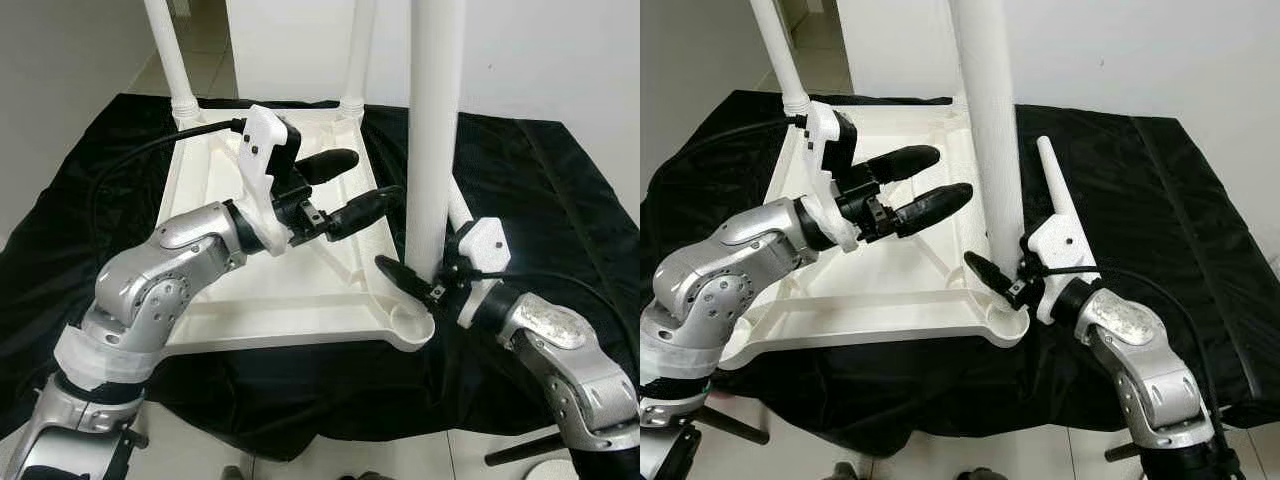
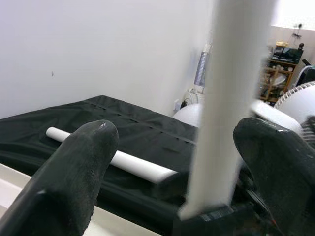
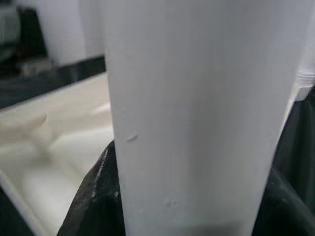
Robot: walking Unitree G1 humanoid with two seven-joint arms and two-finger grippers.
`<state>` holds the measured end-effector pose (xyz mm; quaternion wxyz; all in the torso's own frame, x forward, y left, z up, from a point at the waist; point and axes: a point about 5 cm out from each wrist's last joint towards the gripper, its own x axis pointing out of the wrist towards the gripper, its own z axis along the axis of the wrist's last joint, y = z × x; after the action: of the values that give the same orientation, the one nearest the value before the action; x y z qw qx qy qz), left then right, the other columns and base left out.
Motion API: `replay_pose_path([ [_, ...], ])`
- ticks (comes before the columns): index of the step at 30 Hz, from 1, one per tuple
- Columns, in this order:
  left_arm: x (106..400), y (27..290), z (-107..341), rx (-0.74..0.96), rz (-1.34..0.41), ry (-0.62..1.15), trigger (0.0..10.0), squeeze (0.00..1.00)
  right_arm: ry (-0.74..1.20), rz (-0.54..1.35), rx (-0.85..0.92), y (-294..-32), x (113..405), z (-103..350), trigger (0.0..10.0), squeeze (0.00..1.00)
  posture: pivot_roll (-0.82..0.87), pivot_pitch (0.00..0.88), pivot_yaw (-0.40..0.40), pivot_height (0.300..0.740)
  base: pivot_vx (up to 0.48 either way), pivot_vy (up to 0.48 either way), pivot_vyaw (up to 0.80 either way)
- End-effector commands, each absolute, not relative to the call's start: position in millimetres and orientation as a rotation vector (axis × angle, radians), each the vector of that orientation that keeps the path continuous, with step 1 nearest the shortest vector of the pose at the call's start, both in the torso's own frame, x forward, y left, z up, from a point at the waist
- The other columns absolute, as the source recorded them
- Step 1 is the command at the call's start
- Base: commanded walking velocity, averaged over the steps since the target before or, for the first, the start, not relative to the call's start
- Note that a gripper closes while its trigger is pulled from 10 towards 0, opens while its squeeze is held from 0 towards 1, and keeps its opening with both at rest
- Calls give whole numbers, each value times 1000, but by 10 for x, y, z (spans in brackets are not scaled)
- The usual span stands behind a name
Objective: Building children table
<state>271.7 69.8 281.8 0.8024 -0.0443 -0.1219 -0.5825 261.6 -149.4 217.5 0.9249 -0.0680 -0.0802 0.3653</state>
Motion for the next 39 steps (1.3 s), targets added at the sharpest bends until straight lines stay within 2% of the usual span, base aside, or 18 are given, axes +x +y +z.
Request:
replay_pose_path([
  [1,2536,632,2836,-52,-1505,-314,10000,0,-168,734,-101,-1498,2665,2204,10000,0,-19,62,-15,740,0,0,0],
  [11,2511,542,2944,-126,-1574,-356,10000,0,-100,772,-106,-1368,2773,2113,10000,0,-18,59,-18,740,0,0,0],
  [22,2581,417,3003,-94,-1596,-370,10000,0,-48,899,-165,-1231,2762,2050,10000,0,-24,68,-15,740,0,0,0],
  [33,2739,358,3048,-119,-1538,-314,10000,0,35,1010,-214,-1239,2621,1930,10000,0,-47,75,-5,740,0,0,0],
  [37,2723,405,3073,-140,-1574,-321,10000,0,49,1010,-226,-1264,2609,1906,10000,0,-52,77,-5,740,0,0,0],
  [38,2705,438,3090,-165,-1615,-308,9490,0,58,1007,-232,-1290,2603,1899,10000,0,-49,82,-5,740,0,0,0],
  [39,2705,438,3090,-165,-1615,-308,9490,0,58,1007,-232,-1290,2603,1899,10000,0,-49,82,-5,740,0,0,0],
])
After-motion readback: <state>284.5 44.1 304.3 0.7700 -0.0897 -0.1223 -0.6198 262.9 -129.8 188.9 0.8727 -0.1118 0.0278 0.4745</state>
